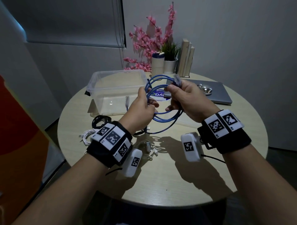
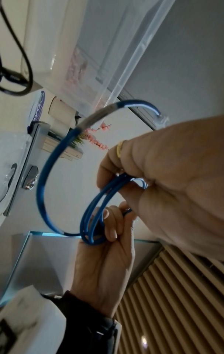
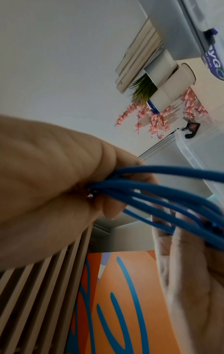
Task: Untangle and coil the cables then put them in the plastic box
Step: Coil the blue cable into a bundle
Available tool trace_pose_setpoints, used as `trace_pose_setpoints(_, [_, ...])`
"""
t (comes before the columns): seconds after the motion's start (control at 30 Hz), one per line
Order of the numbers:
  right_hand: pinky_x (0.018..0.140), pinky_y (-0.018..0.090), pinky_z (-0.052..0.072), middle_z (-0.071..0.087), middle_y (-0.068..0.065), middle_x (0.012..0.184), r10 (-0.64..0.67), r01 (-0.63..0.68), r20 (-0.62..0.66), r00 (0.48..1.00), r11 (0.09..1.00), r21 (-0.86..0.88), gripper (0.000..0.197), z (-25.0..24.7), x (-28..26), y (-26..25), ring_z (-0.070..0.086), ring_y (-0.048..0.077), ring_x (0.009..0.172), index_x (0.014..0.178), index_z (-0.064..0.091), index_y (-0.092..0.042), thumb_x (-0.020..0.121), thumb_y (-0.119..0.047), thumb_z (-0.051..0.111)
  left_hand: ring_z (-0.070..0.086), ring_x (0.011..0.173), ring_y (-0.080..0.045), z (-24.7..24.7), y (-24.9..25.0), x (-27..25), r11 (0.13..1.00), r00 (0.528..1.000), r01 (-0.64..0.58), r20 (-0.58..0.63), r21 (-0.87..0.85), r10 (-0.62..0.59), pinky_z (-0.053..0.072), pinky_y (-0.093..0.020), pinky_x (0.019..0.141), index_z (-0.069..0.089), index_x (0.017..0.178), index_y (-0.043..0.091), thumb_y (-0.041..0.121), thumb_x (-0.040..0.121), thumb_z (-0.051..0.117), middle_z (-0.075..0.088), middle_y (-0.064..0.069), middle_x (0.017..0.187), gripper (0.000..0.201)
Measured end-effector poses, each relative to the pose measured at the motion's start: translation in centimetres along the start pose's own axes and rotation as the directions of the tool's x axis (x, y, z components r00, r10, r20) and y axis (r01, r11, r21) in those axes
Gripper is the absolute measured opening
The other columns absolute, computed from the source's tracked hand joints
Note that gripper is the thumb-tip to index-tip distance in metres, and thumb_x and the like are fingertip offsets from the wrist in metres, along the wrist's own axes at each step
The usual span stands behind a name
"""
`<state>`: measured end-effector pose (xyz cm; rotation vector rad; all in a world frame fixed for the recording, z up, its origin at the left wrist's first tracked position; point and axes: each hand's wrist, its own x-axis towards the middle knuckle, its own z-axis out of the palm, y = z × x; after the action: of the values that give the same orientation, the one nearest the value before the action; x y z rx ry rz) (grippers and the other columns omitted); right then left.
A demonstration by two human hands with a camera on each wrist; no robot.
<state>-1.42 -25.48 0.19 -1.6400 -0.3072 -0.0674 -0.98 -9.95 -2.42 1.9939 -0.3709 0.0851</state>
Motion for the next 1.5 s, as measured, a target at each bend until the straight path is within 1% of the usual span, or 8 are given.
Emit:
trace_pose_setpoints(0.17, [0.051, 0.03, 0.049, 0.038, -0.012, 0.04, -0.001, 0.008, -0.114, 0.993, 0.998, 0.062, 0.02, -0.2, 0.3, 0.1, 0.033, 0.006, 0.037, 0.083, 0.048, -0.01, 0.101, -0.013, 0.04, 0.056, 0.094, -0.013, -0.2, -0.9, 0.3, 0.957, 0.948, -0.189, -0.213, 0.219, 0.235, 0.045, -0.02, 0.083, 0.045, 0.126, 0.015, 0.027, 0.094, 0.055, 0.056, 0.003, 0.106, 0.035])
trace_pose_setpoints(0.37, [0.048, 0.025, 0.048, 0.036, -0.009, 0.041, -0.046, 0.127, -0.36, 0.932, 0.97, 0.205, 0.019, -1.2, 1.4, 0.5, 0.036, 0.007, 0.037, 0.085, 0.045, -0.013, 0.102, -0.017, 0.038, 0.043, 0.096, -0.018, -0.7, -1.7, 0.7, 0.923, 0.686, -0.244, -0.619, 0.299, 0.382, 0.042, -0.033, 0.091, 0.045, 0.105, 0.005, 0.028, 0.084, 0.065, 0.04, -0.003, 0.103, 0.037])
trace_pose_setpoints(0.5, [0.048, 0.024, 0.049, 0.044, -0.011, 0.042, -0.044, 0.179, -0.393, 0.918, 0.933, 0.312, 0.016, -1.2, 1.6, 0.3, 0.033, 0.007, 0.04, 0.091, 0.043, -0.01, 0.102, -0.02, 0.038, 0.05, 0.102, -0.015, -0.3, -1.2, 1.0, 0.996, 0.906, 0.072, -0.414, -0.05, -0.086, 0.044, -0.019, 0.083, 0.031, 0.127, 0.01, 0.04, 0.093, 0.053, 0.042, -0.002, 0.117, 0.05])
trace_pose_setpoints(0.6, [0.051, 0.025, 0.049, 0.044, -0.01, 0.042, -0.032, 0.164, -0.372, 0.928, 0.93, 0.328, 0.017, -1.0, 1.5, 0.2, 0.033, 0.007, 0.041, 0.093, 0.043, -0.009, 0.102, -0.022, 0.037, 0.058, 0.097, -0.012, 0.3, -1.1, 1.4, 0.897, 0.951, 0.207, -0.133, -0.39, -0.278, 0.045, -0.023, 0.079, 0.038, 0.125, 0.014, 0.042, 0.099, 0.04, 0.061, -0.001, 0.113, 0.037])
trace_pose_setpoints(0.83, [0.053, 0.028, 0.053, 0.033, -0.006, 0.043, -0.012, 0.106, -0.285, 0.959, 0.942, 0.318, 0.019, -0.8, 0.8, 0.5, 0.038, 0.007, 0.04, 0.09, 0.046, -0.009, 0.102, -0.022, 0.038, 0.058, 0.058, -0.014, 0.1, 0.7, 1.5, 0.726, 0.959, 0.028, -0.187, -0.687, -0.214, 0.047, -0.036, 0.077, 0.048, 0.086, 0.013, 0.022, 0.105, 0.023, 0.054, 0.006, 0.045, 0.033])
trace_pose_setpoints(1.03, [0.049, 0.027, 0.05, 0.036, -0.004, 0.049, -0.015, 0.113, -0.267, 0.964, 0.927, 0.358, 0.019, -1.2, 0.8, 0.1, 0.04, 0.008, 0.041, 0.091, 0.047, -0.008, 0.101, -0.023, 0.041, 0.025, 0.041, -0.007, -0.5, -0.2, 1.0, 0.768, 0.98, 0.002, -0.153, -0.641, -0.13, 0.035, -0.021, 0.044, 0.046, 0.084, 0.014, 0.025, 0.105, 0.024, 0.028, 0.008, 0.047, 0.032])
trace_pose_setpoints(1.2, [0.047, 0.025, 0.048, 0.038, -0.001, 0.054, -0.021, 0.117, -0.244, 0.97, 0.915, 0.387, 0.02, -0.9, 0.6, 0.2, 0.04, 0.008, 0.042, 0.086, 0.043, -0.009, 0.101, -0.022, 0.041, 0.023, 0.04, -0.006, 0.0, -1.1, 0.7, 0.888, 1.0, 0.018, -0.012, -0.46, -0.026, 0.03, -0.02, 0.042, 0.043, 0.082, 0.015, 0.023, 0.105, 0.024, 0.029, 0.012, 0.043, 0.031])
trace_pose_setpoints(1.5, [0.038, 0.018, 0.031, 0.04, -0.002, 0.056, 0.016, 0.087, -0.231, 0.973, 0.899, 0.43, 0.025, -1.0, 0.2, -0.2, 0.035, 0.006, 0.041, 0.079, 0.04, -0.013, 0.101, -0.023, 0.039, 0.02, 0.041, -0.007, -0.4, -1.6, 0.4, 0.842, 0.984, 0.14, -0.023, -0.522, -0.178, 0.026, -0.018, 0.04, 0.041, 0.078, 0.016, 0.028, 0.105, 0.023, 0.028, 0.011, 0.043, 0.034])
